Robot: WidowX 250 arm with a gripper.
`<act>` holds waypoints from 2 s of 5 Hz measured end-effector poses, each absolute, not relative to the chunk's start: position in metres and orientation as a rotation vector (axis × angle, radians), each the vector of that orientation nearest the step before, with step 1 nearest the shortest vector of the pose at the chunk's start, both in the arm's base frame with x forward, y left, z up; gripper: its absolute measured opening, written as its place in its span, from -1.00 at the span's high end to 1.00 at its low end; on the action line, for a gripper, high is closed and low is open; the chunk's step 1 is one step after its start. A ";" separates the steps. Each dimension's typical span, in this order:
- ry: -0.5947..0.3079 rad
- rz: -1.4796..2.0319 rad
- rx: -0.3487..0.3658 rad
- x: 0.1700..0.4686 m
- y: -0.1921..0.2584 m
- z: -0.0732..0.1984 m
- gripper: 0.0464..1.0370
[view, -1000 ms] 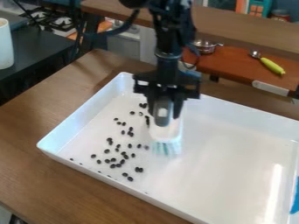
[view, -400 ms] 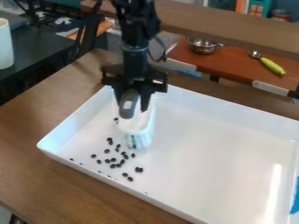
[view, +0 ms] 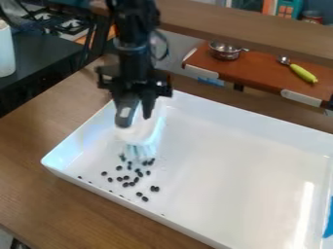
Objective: Sweep into pile
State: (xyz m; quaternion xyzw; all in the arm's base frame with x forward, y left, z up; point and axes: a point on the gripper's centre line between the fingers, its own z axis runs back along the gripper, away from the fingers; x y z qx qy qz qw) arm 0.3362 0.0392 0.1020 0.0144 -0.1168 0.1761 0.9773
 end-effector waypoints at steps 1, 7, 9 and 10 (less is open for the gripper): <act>-0.285 0.361 -0.065 0.334 0.019 0.138 0.09; -0.288 0.110 0.119 0.300 -0.071 0.078 0.09; -0.242 0.143 0.149 0.295 -0.045 0.073 0.09; -0.234 0.163 0.167 0.290 -0.025 0.075 0.09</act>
